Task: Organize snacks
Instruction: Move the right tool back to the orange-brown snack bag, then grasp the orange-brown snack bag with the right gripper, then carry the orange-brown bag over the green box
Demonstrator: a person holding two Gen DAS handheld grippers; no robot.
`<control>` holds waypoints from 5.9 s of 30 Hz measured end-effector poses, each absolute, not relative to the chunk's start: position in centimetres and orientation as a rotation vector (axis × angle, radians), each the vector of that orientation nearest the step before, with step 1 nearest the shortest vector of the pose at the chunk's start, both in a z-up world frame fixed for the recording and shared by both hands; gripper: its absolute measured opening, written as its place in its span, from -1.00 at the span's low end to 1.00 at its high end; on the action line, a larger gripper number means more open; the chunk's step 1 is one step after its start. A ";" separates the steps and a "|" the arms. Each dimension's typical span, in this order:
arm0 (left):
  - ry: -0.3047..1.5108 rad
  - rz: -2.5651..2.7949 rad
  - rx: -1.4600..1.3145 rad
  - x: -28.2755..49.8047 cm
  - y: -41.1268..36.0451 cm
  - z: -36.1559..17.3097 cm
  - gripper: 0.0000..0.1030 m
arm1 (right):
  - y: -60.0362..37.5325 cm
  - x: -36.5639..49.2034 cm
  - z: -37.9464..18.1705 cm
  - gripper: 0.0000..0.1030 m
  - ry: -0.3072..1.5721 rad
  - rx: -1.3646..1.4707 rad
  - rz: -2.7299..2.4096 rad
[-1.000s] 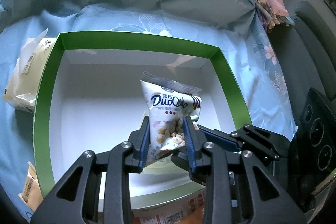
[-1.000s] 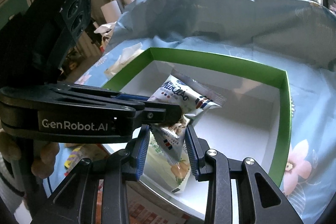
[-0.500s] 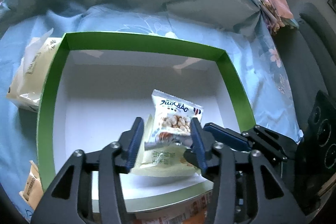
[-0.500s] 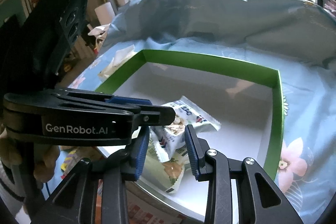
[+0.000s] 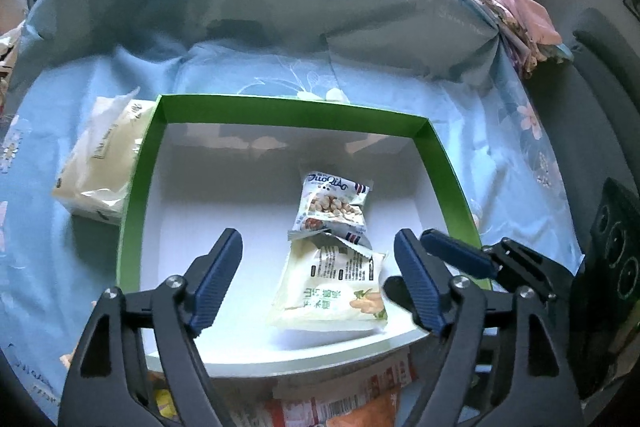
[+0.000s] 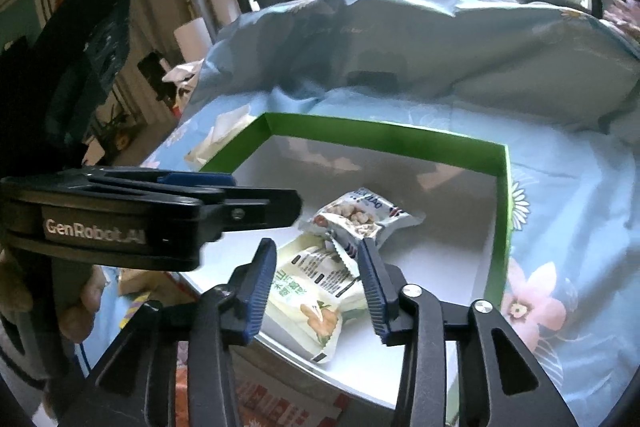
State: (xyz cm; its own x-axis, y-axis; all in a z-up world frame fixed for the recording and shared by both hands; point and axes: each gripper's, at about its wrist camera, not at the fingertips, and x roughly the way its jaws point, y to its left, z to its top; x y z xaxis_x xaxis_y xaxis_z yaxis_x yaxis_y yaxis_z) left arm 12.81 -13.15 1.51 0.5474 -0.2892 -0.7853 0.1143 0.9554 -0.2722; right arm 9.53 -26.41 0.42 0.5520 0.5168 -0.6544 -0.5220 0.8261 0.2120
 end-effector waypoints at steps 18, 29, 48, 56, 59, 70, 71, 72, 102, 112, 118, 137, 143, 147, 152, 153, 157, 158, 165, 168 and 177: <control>0.876 -0.214 -0.207 6.1 -12.1 4.5 0.99 | -30.6 6.7 2.8 0.15 0.700 0.169 0.650; 0.857 -0.208 -0.220 1.0 -12.5 3.6 0.99 | -30.8 2.5 0.6 0.17 0.747 0.164 0.722; 0.950 -0.161 -0.213 -4.8 -12.0 -0.2 0.98 | -32.0 -1.9 -3.4 0.17 0.820 0.158 0.756; 0.917 -0.200 -0.177 -5.7 -12.6 -0.3 0.99 | -30.4 -3.2 -4.4 0.17 0.849 0.086 0.796; 0.909 -0.226 -0.163 -5.6 -13.2 -0.6 0.98 | -29.9 -3.3 -5.0 0.17 0.870 0.074 0.796; 0.932 -0.299 -0.120 -4.3 -15.4 -2.3 0.60 | -28.7 -3.3 -6.5 0.17 0.923 0.048 0.810; 0.933 -0.300 -0.117 -4.2 -15.5 -2.4 0.56 | -28.6 -3.3 -6.6 0.17 0.922 0.048 0.810; 0.934 -0.302 -0.114 -4.1 -15.6 -2.5 0.54 | -28.6 -3.2 -6.6 0.17 0.921 0.051 0.811; 0.915 -0.328 -0.114 -3.3 -15.8 -2.2 -0.07 | -28.5 -3.3 -5.9 -0.37 0.862 0.097 0.817; 0.856 -0.313 -0.048 -3.2 -17.2 0.1 -0.06 | -29.6 -3.6 -4.3 -0.38 0.787 0.141 0.812; 0.818 -0.318 -0.031 -2.5 -17.8 1.6 -0.06 | -30.1 -3.2 -2.6 -0.38 0.739 0.153 0.791; 0.699 -0.318 0.002 1.2 -18.5 6.1 -0.05 | -30.5 0.8 2.1 -0.38 0.618 0.138 0.741; 0.691 -0.312 -0.001 3.3 -18.4 6.6 -0.05 | -30.3 2.8 2.6 -0.38 0.612 0.136 0.725; 0.691 -0.309 -0.012 4.8 -18.1 6.6 -0.05 | -30.1 4.3 2.7 -0.38 0.612 0.134 0.717; 0.692 -0.305 -0.016 6.1 -18.0 6.4 -0.05 | -29.8 5.8 2.6 -0.38 0.617 0.127 0.711; 0.694 -0.305 -0.018 6.4 -17.9 6.3 -0.05 | -29.7 6.1 2.5 -0.38 0.620 0.125 0.710; 0.703 -0.300 -0.027 7.2 -17.7 5.7 -0.05 | -29.5 7.1 2.1 -0.38 0.638 0.124 0.709; 0.705 -0.300 -0.032 7.4 -17.6 5.6 -0.05 | -29.4 7.2 2.0 -0.38 0.640 0.123 0.709; 0.724 -0.301 -0.052 8.4 -17.1 4.6 -0.04 | -28.9 8.2 1.2 -0.38 0.670 0.115 0.703; 0.734 -0.302 -0.062 8.8 -16.9 4.1 -0.04 | -28.6 8.6 1.0 -0.38 0.682 0.107 0.700; 0.762 -0.307 -0.084 9.7 -16.4 2.7 -0.04 | -28.1 9.6 -0.1 -0.38 0.725 0.090 0.685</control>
